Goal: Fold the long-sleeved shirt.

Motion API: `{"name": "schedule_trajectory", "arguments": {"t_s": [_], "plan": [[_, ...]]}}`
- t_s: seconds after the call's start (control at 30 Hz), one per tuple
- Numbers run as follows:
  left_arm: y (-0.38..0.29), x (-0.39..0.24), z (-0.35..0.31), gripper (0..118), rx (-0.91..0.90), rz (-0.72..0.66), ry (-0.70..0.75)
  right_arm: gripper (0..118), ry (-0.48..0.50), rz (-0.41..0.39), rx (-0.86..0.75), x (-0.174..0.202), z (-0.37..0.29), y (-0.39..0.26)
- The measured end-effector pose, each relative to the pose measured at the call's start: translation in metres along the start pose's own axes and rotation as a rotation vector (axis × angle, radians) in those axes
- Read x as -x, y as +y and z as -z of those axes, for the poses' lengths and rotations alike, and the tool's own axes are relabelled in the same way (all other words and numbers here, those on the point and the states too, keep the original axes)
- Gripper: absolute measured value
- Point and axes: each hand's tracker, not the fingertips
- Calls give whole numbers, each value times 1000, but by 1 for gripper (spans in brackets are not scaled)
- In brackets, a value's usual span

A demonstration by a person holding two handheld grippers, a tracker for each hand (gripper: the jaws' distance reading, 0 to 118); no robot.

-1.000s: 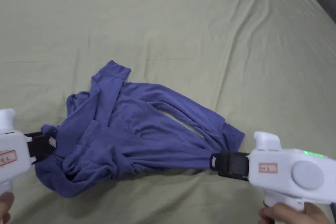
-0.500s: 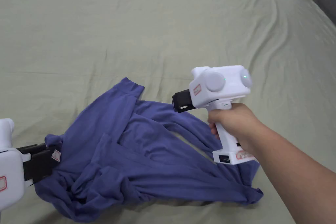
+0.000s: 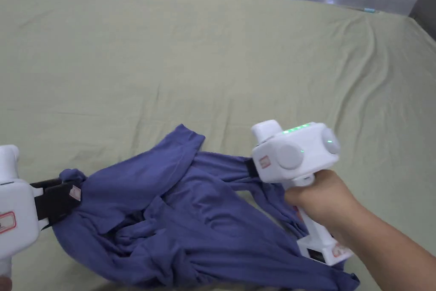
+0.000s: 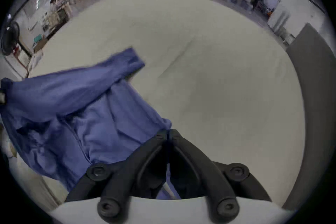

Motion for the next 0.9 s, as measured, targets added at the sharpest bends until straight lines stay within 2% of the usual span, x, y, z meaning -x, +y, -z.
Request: {"name": "schedule_trajectory", "arguments": {"t_s": [0.07, 0.13, 0.3, 0.5, 0.6, 0.7, 0.9], "plan": [[18, -2, -10, 0, -48, -19, 0, 3, -58, 31, -74, -21, -41, 10], [46, -8, -20, 0, -88, -22, -19, 3, -74, 59, -121, -45, -79, 27], [122, -35, -44, 0, -265, -35, -71, 3, -246, 77, -273, -89, -183, 76], [253, -85, -50, 0, -432, -79, -132, 3, -453, 112, -414, -142, -295, 165], [324, -120, -55, 0, -499, -37, -112, 3, -512, 158, -467, -170, -343, 219], [389, -153, -62, 0, -519, -25, -146, 3, -534, 243, -514, -196, -387, 272], [481, -208, -60, 0, -545, 130, -90, 3, -577, 299, -572, -222, -436, 337]]}}
